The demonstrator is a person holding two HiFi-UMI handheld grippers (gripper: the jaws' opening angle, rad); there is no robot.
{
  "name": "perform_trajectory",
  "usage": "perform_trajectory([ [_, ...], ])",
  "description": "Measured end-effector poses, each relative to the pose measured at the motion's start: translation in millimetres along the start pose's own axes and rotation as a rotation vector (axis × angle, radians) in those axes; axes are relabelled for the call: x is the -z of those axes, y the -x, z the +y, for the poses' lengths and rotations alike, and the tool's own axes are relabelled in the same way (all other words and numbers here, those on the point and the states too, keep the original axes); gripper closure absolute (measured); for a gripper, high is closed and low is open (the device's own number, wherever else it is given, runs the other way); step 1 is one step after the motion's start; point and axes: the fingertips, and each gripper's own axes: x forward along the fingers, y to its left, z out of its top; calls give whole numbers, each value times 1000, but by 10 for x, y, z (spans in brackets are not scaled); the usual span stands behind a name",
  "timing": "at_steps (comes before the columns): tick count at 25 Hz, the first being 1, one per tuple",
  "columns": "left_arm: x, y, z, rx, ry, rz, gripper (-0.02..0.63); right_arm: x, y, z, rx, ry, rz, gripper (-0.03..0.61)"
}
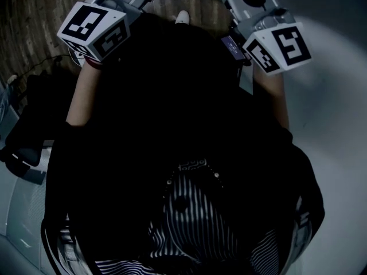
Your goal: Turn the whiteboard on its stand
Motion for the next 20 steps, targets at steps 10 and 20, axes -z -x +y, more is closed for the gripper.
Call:
perform_trajectory([
  [10, 898, 526, 97, -72, 13, 19, 624, 927, -609, 418, -198, -31, 77, 578],
  [20, 1153, 753, 1038, -118, 9, -40, 623, 1378, -1594, 955, -293, -16, 141, 578],
])
